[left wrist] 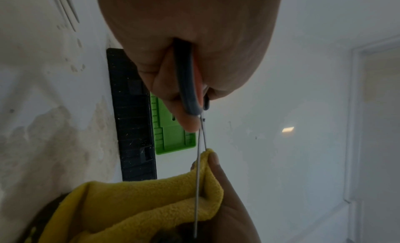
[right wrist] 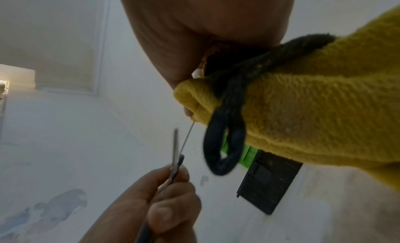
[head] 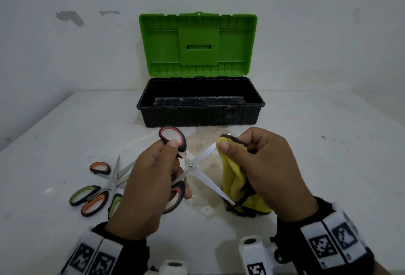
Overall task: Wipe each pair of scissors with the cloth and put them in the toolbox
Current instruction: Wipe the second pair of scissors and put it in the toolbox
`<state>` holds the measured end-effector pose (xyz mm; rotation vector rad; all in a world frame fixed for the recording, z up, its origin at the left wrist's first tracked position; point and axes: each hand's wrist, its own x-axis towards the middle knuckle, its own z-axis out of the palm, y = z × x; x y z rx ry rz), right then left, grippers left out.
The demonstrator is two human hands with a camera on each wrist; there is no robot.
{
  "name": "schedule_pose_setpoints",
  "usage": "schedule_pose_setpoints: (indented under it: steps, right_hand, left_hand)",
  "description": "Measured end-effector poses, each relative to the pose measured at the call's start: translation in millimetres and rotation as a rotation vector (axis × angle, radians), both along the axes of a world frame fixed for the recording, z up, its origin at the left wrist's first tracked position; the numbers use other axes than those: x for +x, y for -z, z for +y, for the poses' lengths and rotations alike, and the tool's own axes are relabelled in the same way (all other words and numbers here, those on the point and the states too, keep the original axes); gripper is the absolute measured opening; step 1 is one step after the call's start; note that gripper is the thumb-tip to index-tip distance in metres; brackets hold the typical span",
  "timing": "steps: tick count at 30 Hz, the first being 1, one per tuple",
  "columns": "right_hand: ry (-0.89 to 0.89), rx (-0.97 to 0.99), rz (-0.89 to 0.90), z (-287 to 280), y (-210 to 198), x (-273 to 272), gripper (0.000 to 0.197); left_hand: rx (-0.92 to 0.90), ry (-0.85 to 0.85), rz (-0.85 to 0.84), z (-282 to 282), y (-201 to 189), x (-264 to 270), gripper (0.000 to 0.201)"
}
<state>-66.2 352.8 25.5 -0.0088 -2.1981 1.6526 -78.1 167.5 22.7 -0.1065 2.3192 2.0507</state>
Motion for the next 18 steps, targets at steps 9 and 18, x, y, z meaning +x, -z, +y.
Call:
schedule_pose_setpoints:
  steps: [9,18]
  right_hand:
    - [0.169,0.004,0.005,19,-1,-11,0.027]
    - [0.049,0.36,0.07,-7,0,6,0.025]
  left_hand:
    - [-0.001,0.008,0.059,1,5,1,0.037]
    - [-0.071,0.021,0.217,10,10,6,0.037]
